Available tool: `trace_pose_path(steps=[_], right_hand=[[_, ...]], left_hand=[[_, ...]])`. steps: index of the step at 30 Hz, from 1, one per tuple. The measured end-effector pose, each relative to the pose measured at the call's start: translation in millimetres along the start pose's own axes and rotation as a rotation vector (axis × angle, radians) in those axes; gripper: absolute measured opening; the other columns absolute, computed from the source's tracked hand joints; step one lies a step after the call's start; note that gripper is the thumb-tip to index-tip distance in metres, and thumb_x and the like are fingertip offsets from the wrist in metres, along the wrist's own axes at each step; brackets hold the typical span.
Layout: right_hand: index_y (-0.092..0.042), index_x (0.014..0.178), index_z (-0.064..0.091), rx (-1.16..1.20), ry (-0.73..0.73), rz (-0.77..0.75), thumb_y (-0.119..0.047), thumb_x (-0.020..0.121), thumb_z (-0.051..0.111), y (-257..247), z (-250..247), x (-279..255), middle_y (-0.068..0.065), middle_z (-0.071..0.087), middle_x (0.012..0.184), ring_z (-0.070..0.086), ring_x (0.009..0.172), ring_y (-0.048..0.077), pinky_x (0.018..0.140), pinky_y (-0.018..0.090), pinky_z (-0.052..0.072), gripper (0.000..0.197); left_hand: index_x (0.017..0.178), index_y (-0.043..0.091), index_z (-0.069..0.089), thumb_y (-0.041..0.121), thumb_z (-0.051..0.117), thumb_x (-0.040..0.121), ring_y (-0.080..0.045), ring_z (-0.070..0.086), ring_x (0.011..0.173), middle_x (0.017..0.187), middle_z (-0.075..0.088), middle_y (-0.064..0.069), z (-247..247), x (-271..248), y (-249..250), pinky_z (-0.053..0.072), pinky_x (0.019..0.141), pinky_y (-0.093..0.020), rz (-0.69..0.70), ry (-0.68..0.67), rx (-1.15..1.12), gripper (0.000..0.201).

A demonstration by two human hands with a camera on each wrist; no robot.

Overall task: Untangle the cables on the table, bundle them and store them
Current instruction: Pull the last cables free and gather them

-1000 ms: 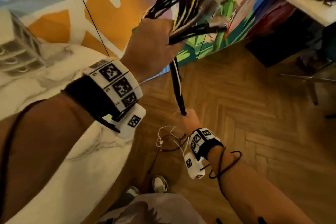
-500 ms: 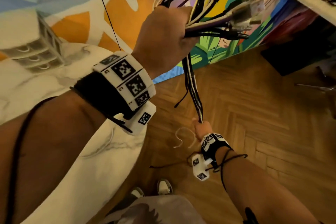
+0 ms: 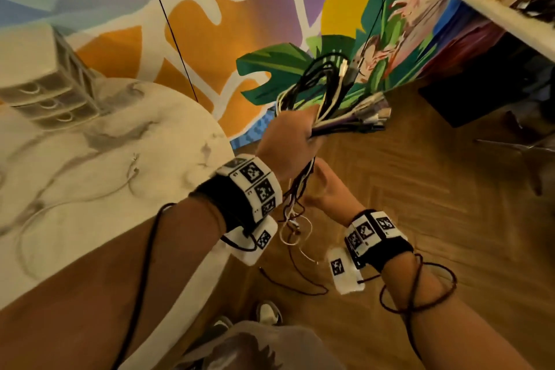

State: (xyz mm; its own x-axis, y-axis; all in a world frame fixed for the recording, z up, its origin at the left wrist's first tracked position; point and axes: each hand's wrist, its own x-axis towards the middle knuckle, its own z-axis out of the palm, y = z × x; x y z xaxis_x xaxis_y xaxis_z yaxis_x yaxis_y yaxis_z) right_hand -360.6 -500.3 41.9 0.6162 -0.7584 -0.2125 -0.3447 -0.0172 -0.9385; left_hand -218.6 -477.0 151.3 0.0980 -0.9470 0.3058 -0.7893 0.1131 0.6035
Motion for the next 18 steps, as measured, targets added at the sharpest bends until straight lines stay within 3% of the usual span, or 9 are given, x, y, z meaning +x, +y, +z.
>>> trace_pose_path(steps=[2, 4, 7, 9, 11, 13, 16, 18], right_hand=[[-0.014, 0.12, 0.054, 0.085, -0.035, -0.1, 0.002, 0.074, 0.071, -36, 4, 1, -0.003, 0.063, 0.113, 0.059, 0.103, 0.001, 0.086, 0.02, 0.049, 0.052], [-0.009, 0.092, 0.061, 0.08, 0.025, -0.189, 0.013, 0.082, 0.056, -58, 9, 7, -0.006, 0.066, 0.081, 0.061, 0.072, -0.005, 0.065, 0.014, 0.049, 0.025], [-0.022, 0.068, 0.053, 0.052, 0.091, -0.166, 0.007, 0.089, 0.047, -62, 17, 14, -0.014, 0.058, 0.051, 0.052, 0.047, -0.003, 0.048, 0.015, 0.04, 0.036], [-0.023, 0.06, 0.045, 0.035, 0.157, -0.06, -0.014, 0.094, 0.053, -47, 18, 15, -0.011, 0.048, 0.044, 0.04, 0.039, 0.0, 0.046, 0.018, 0.032, 0.036], [-0.021, 0.056, 0.037, 0.028, 0.318, 0.102, -0.035, 0.094, 0.054, -26, 10, 13, -0.01, 0.037, 0.048, 0.031, 0.039, 0.004, 0.042, 0.02, 0.028, 0.043], [-0.019, 0.054, 0.034, -0.036, 0.443, 0.204, -0.039, 0.093, 0.053, -3, 1, 8, -0.006, 0.035, 0.049, 0.033, 0.042, 0.009, 0.042, 0.022, 0.028, 0.048], [-0.012, 0.056, 0.046, -0.318, 0.41, 0.423, -0.039, 0.093, 0.052, 41, -12, 1, 0.003, 0.047, 0.055, 0.048, 0.055, 0.024, 0.049, 0.029, 0.034, 0.047], [-0.004, 0.079, 0.064, -0.459, 0.3, 0.64, -0.039, 0.089, 0.058, 70, -19, 1, 0.012, 0.061, 0.074, 0.059, 0.072, 0.031, 0.059, 0.032, 0.043, 0.037]], left_hand=[[0.081, 0.005, 0.055, 0.012, 0.063, 0.084, -0.021, 0.048, 0.06, 0.071, 0.061, -0.012, 9, -6, -2, 0.021, 0.054, -0.021, -0.058, -0.042, -0.008, 0.011], [0.082, 0.005, 0.056, 0.013, 0.062, 0.085, -0.02, 0.049, 0.061, 0.073, 0.062, -0.012, 13, -11, -4, 0.024, 0.055, -0.021, -0.103, -0.078, -0.05, 0.01], [0.084, 0.006, 0.059, 0.02, 0.061, 0.088, -0.021, 0.053, 0.062, 0.07, 0.06, -0.007, 9, -12, -11, 0.031, 0.057, -0.025, -0.154, -0.15, -0.074, 0.015], [0.079, 0.01, 0.058, 0.026, 0.059, 0.09, -0.016, 0.048, 0.057, 0.065, 0.054, 0.0, -2, -10, -19, 0.028, 0.054, -0.025, -0.186, -0.155, -0.057, 0.02], [0.07, 0.017, 0.054, 0.028, 0.06, 0.091, -0.014, 0.045, 0.053, 0.059, 0.051, 0.002, -19, -8, -27, 0.028, 0.05, -0.025, -0.242, -0.076, -0.073, 0.024], [0.061, 0.02, 0.048, 0.03, 0.06, 0.091, -0.007, 0.039, 0.043, 0.05, 0.043, 0.004, -40, -7, -34, 0.025, 0.044, -0.02, -0.312, 0.031, -0.133, 0.033], [0.055, 0.013, 0.039, 0.034, 0.06, 0.09, -0.008, 0.024, 0.036, 0.046, 0.028, -0.002, -63, 2, -40, 0.017, 0.041, -0.023, -0.394, 0.196, -0.274, 0.046], [0.059, 0.013, 0.041, 0.038, 0.06, 0.089, -0.015, 0.024, 0.043, 0.051, 0.026, -0.008, -66, 9, -37, 0.019, 0.046, -0.029, -0.436, 0.269, -0.47, 0.043]])
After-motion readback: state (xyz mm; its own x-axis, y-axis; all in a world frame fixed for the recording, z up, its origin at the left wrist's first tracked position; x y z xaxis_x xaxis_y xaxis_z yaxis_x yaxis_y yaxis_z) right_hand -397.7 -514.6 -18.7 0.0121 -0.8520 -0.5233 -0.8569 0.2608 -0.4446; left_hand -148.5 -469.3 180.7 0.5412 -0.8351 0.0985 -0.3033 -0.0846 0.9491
